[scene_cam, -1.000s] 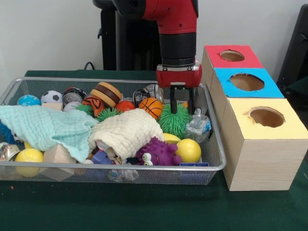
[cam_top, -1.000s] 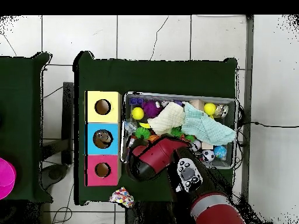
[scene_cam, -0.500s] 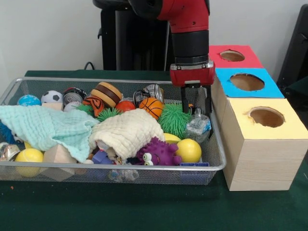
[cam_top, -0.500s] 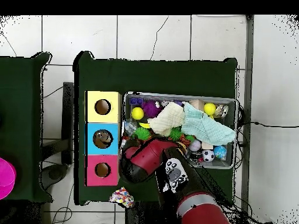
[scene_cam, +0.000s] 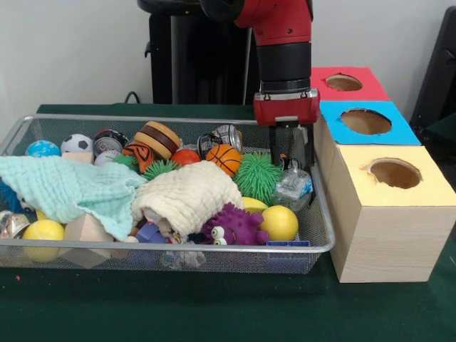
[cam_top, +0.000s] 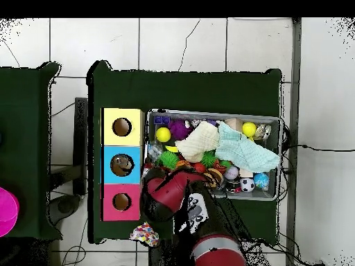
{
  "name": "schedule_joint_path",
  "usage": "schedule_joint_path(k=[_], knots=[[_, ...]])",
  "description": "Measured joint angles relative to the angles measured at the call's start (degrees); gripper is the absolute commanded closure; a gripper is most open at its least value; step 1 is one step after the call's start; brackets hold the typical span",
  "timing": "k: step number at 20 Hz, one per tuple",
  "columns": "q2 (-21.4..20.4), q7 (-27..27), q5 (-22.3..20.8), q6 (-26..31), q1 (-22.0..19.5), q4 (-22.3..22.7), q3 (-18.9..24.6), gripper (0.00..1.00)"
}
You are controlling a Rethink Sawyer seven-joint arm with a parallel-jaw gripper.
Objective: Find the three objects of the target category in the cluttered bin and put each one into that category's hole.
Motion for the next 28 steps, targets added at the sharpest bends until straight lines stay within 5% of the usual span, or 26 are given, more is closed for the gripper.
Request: schedule_joint_path(k=[2,11,28], knots=[[1.64,0.0,4.6,-5.31,4.1,-0.26,-5.44,0.0],[7.34,0.0,16.89,-19.32,9.84,-0.28,-14.81,0.0],[15.04,0.0,24.73,-27.55,10.92,-3.09,-18.33,0.0]])
